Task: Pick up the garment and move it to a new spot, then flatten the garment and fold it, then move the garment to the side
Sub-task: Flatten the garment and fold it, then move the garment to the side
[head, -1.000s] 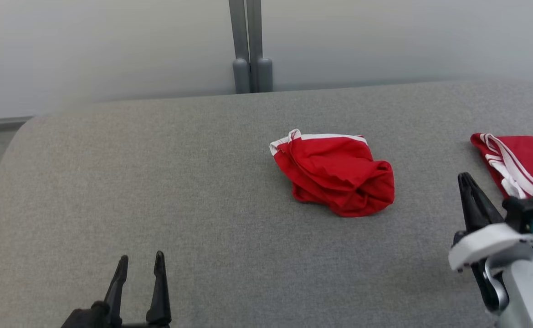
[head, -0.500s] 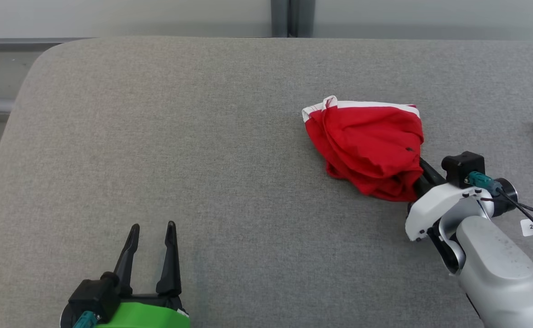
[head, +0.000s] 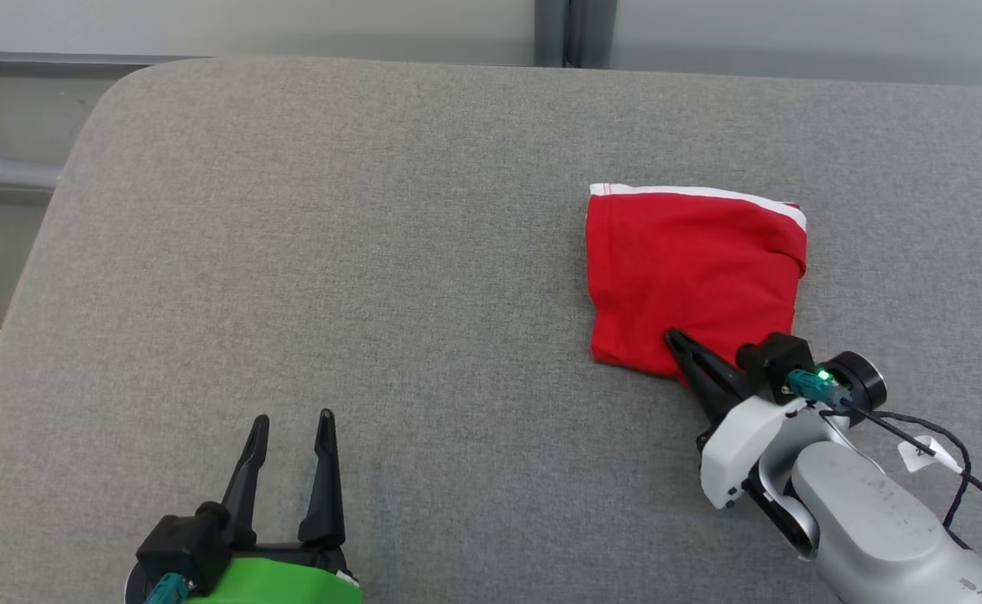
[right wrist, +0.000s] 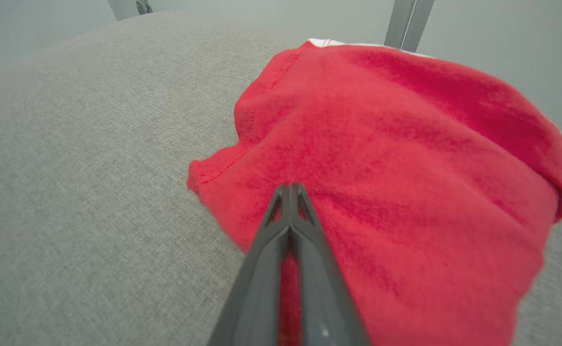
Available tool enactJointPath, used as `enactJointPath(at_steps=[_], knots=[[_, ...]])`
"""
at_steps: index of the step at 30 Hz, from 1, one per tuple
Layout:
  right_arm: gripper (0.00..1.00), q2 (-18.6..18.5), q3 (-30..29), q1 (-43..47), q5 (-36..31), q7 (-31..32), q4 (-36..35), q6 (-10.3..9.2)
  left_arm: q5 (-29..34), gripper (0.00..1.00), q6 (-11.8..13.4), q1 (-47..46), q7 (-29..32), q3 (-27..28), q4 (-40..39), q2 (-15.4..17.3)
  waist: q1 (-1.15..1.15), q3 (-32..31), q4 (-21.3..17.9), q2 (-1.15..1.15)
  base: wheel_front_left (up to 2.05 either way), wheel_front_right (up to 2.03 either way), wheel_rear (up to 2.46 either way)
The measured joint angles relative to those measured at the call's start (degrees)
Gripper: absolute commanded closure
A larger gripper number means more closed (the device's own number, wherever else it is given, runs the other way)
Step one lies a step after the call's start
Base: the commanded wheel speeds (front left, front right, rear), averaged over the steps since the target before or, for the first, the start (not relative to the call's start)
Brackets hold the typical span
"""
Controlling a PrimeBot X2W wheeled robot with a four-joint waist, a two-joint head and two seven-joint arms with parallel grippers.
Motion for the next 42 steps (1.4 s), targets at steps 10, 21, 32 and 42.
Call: enactJointPath(at_steps=[10,21,32,42], knots=[[1.0,2.7,4.3,0.4,0.7,0.0,4.0,0.0,-0.4,0.0,0.3,2.0,0.0,1.2,0.6,0.0,0.0,-2.7,0.2,0.0,0.0,0.0,0.0],[0.0,0.0,-19.6,17.7,-2.2,0.0,-18.2,0.0,2.8,0.0,-0.8,8.4,0.0,7.5,-0.4,0.0,0.0,-9.7,-4.1,0.0,0.0,0.0,0.0],[0.0,2.2,-36.9,28.7,-6.1,0.0,-22.6,-0.03,4.4,0.0,-3.3,10.2,0.0,10.0,0.4,0.0,0.0,-13.5,-9.3,0.0,0.0,0.0,0.0],[0.0,4.0,-36.6,29.4,-6.6,0.0,-20.8,-0.02,4.4,0.0,-3.8,10.2,0.0,9.7,0.5,0.0,0.0,-13.6,-9.8,0.0,0.0,0.0,0.0]])
